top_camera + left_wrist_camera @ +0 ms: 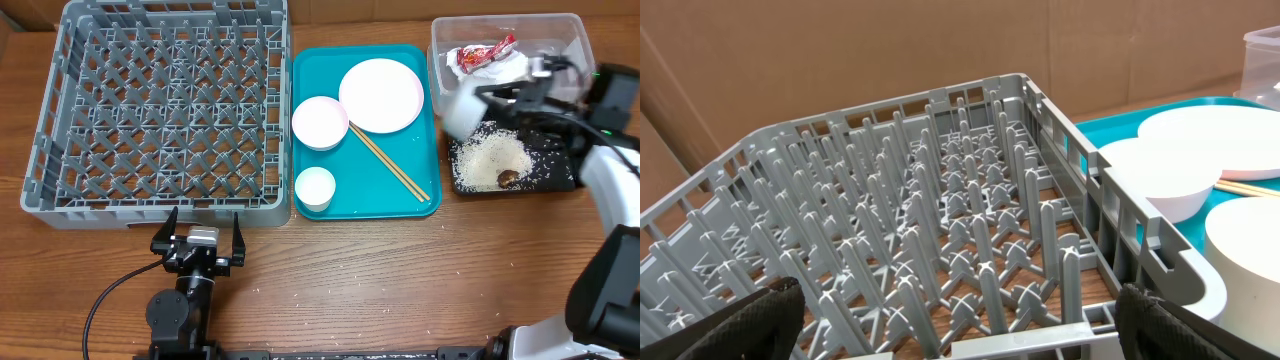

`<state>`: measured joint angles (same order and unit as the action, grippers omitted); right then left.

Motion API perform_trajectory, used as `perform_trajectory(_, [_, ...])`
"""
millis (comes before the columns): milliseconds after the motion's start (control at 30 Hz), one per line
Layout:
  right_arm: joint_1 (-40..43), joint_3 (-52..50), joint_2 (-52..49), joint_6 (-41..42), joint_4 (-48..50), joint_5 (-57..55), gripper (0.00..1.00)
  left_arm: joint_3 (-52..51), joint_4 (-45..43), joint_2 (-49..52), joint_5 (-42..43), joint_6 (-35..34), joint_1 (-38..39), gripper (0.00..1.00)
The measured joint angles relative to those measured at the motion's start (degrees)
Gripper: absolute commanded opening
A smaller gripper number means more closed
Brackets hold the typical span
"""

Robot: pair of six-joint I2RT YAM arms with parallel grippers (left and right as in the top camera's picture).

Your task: Sort waste into correct bins and load items into the dishwasher

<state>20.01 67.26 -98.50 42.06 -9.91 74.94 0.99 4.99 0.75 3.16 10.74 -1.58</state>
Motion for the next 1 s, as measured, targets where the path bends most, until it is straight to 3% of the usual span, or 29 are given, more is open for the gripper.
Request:
perform_trajectory(200, [8.04,0.0,0.0,2.03,-1.68,4.37,0.04,0.0,0.0,0.0,0.0,0.0,0.0,1.0])
perform_trajectory(433, [5.14,0.0,0.0,2.25,-1.7,7.45,0.04,0.0,0.0,0.0,0.0,0.0,0.0,1.0])
perform_trajectory(667, [-8.07,0.0,1.09,-1.46,-6.6,4.04,0.04,0.0,-0.02,0.0,0.0,0.0,0.0,1.0])
perform_trajectory(867, [-21.97,0.11,1.7,-8.35,-21.09,-12.7,0.04,0.0,-0.02,0.0,0.02,0.0,0.0,1.0])
perform_trajectory(1000, [-30.91,0.11,1.7,-11.82,-25.14,-26.71,0.04,0.0,0.0,0.0,0.0,0.0,0.0,1.0])
